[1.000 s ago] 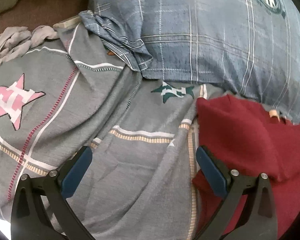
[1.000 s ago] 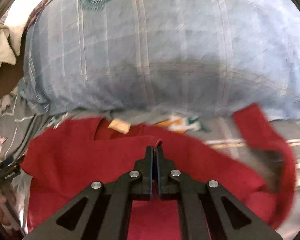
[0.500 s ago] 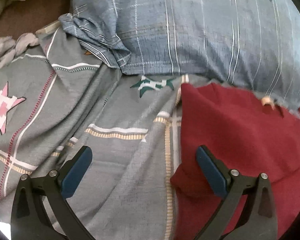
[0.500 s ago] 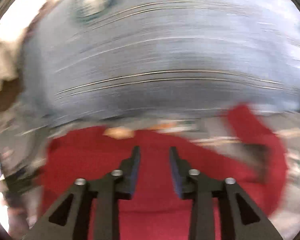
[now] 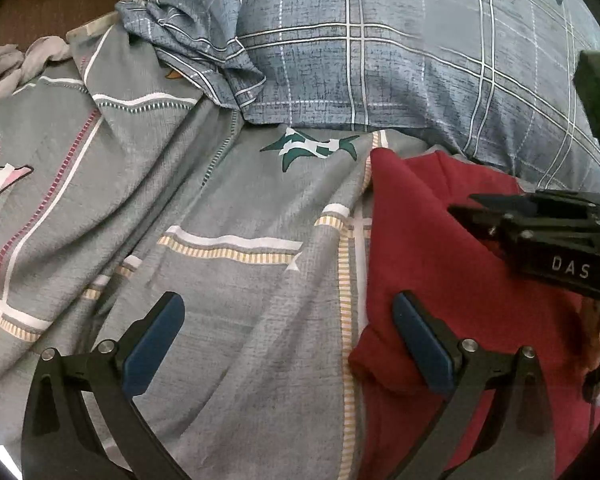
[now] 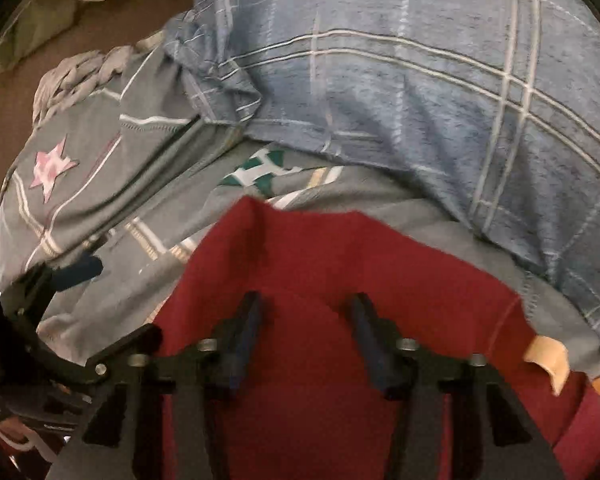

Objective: Fold small clothes

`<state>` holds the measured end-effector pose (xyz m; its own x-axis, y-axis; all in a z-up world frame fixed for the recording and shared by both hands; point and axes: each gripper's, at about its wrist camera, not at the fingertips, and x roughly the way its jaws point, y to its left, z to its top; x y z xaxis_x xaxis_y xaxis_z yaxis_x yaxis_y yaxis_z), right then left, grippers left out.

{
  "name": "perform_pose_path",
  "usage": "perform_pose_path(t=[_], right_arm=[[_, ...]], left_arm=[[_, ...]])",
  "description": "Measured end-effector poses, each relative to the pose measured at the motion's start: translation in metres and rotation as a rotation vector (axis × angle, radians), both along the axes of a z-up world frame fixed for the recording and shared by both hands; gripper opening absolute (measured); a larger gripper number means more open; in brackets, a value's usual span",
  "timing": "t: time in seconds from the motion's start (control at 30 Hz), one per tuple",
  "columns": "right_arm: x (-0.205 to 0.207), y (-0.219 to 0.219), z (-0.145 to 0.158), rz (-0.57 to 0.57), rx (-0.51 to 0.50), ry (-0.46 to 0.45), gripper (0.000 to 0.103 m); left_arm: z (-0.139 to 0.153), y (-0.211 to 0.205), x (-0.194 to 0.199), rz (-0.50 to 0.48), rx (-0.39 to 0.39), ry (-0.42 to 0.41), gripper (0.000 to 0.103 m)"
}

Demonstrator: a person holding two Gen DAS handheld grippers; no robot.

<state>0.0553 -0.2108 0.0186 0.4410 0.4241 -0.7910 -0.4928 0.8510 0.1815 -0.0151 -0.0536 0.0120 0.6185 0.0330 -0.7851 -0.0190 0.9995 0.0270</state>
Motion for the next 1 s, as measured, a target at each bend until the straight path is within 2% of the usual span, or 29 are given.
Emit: perform_pose_path(t=[0.03, 0.1, 0.17, 0.23, 0.3, 0.37, 0.43, 0.5, 0.57, 0.63, 0.7, 0.77, 0.87, 0.93, 1.0], right_arm=[[-0.005, 0.001, 0.004, 0.005, -0.001, -0.015, 0.010], [-0.013, 0.003, 0.012, -0.008, -0.035, -0.055, 0.008], [-0.016, -0.003, 0.020, -0.060, -0.025, -0.075, 0.007], [-0.005, -0.011, 0.015, -0.160, -0.002, -0.053, 0.007], [0.000, -0.015, 0.004, -0.192, 0.052, -0.011, 0.009], [-0.005, -0.017, 0.006, -0.217, 0.049, -0.012, 0.016], [-0.019, -0.019, 0.015, -0.241, 0.004, -0.031, 0.036], [-0.044, -0.025, 0.024, -0.287, -0.061, -0.057, 0.048], [-0.065, -0.030, 0.019, -0.306, -0.099, -0.060, 0.052], [-0.074, -0.036, 0.002, -0.335, -0.154, -0.011, 0.054], [-0.086, -0.045, 0.009, -0.358, -0.129, -0.034, 0.051], [-0.109, -0.062, 0.034, -0.420, -0.112, -0.041, 0.052], [-0.150, -0.072, 0.076, -0.465, -0.114, -0.171, 0.056], [-0.178, -0.077, 0.098, -0.498, -0.154, -0.267, 0.070], [-0.190, -0.086, 0.104, -0.525, -0.174, -0.285, 0.071]], left_arm=[[0.001, 0.000, 0.000, 0.002, -0.001, -0.001, 0.103], [0.005, -0.001, -0.002, 0.007, -0.008, -0.017, 0.103], [0.006, 0.000, -0.004, 0.013, -0.012, -0.035, 0.103], [0.004, -0.001, -0.002, 0.014, -0.008, -0.025, 0.103], [0.001, -0.001, -0.002, 0.014, -0.002, -0.014, 0.103], [0.002, 0.000, -0.002, 0.014, 0.001, -0.020, 0.103], [0.007, 0.001, -0.004, 0.011, -0.002, -0.037, 0.103], [0.015, 0.001, -0.009, 0.005, -0.033, -0.071, 0.103], [0.020, -0.002, -0.013, -0.013, -0.051, -0.094, 0.103], [0.016, -0.011, -0.013, -0.053, -0.041, -0.080, 0.103], [0.012, -0.016, -0.014, -0.072, -0.024, -0.063, 0.103], [0.013, -0.018, -0.016, -0.075, -0.030, -0.071, 0.103], [0.022, -0.021, -0.021, -0.107, -0.077, -0.093, 0.103], [0.026, -0.027, -0.025, -0.128, -0.080, -0.108, 0.103], [0.025, -0.034, -0.028, -0.154, -0.075, -0.099, 0.103]])
